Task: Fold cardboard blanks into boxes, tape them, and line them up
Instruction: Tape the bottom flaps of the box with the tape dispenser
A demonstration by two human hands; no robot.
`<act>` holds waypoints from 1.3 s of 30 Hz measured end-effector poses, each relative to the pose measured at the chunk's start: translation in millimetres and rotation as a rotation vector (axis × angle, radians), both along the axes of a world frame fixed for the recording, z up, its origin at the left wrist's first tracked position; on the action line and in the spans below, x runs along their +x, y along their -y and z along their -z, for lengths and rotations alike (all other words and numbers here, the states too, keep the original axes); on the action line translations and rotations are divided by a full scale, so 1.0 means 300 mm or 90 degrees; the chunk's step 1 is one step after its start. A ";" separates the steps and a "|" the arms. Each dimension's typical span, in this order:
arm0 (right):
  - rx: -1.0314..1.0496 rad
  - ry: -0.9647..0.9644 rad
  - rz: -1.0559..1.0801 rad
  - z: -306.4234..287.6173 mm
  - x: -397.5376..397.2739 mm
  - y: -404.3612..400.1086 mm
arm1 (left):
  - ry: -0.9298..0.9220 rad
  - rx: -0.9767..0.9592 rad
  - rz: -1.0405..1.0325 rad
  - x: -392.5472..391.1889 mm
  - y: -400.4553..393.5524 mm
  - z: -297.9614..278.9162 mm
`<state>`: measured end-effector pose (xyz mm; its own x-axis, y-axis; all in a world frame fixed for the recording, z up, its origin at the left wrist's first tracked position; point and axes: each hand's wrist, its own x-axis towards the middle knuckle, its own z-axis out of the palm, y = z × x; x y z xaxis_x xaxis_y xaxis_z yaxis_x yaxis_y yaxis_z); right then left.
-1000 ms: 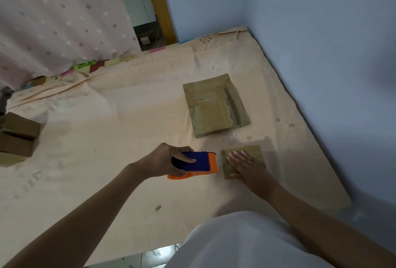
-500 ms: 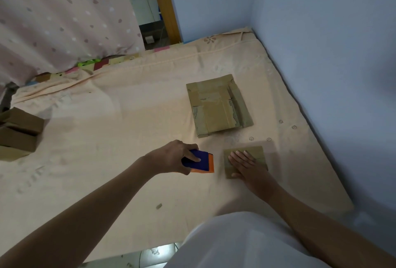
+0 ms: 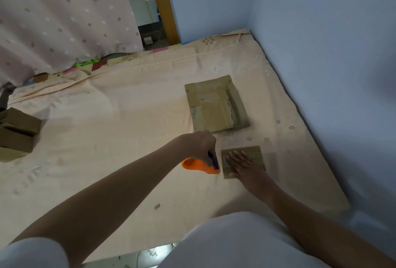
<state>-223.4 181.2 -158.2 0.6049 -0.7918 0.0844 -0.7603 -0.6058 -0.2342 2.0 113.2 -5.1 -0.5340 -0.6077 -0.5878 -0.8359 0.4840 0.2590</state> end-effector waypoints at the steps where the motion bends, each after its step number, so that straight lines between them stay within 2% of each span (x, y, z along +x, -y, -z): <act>1: 0.005 0.005 -0.003 -0.005 0.002 0.000 | -0.001 0.005 -0.010 -0.010 0.010 0.001; 3: 0.005 0.003 -0.003 -0.010 0.001 0.002 | 0.007 0.007 -0.016 -0.021 0.025 0.005; 5: 0.005 -0.001 0.000 -0.006 0.000 0.001 | 0.065 0.000 -0.009 -0.014 0.019 0.013; 8: 0.007 0.007 -0.001 -0.008 0.006 0.004 | 0.103 -0.007 -0.064 0.039 -0.014 0.049; 13: -0.017 -0.007 -0.020 0.007 -0.002 0.013 | 0.107 -0.153 -0.156 0.124 -0.074 0.101; 18: -0.009 0.012 -0.010 -0.002 -0.007 0.010 | 0.189 -0.151 -0.216 0.127 -0.254 0.229; 24: 0.025 0.020 -0.008 -0.006 0.002 0.029 | 0.014 -0.141 -0.266 0.067 -0.410 0.332; 27: 0.045 0.015 -0.008 -0.015 0.004 0.029 | -0.014 -0.184 -0.270 0.034 -0.435 0.401; 30: 0.039 0.021 -0.009 -0.015 0.002 0.032 | -0.064 -0.241 -0.393 -0.021 -0.408 0.390; 32: 0.050 0.034 -0.013 -0.012 -0.002 0.035 | -0.159 -0.271 -0.560 -0.068 -0.364 0.329; 33: 0.055 0.036 -0.016 -0.010 -0.005 0.037 | -0.225 -0.246 -0.670 -0.090 -0.344 0.301; 34: 0.057 0.033 -0.019 -0.008 -0.009 0.040 | -0.281 -0.192 -0.773 -0.105 -0.321 0.297; 36: 0.059 0.027 -0.023 -0.007 -0.011 0.040 | -0.362 0.010 -0.951 -0.129 -0.285 0.292; 37: 0.060 0.029 -0.023 -0.007 -0.010 0.038 | -0.400 0.109 -1.019 -0.141 -0.275 0.298; 39: 0.062 0.036 -0.021 -0.011 -0.007 0.036 | -0.457 0.217 -1.119 -0.152 -0.256 0.315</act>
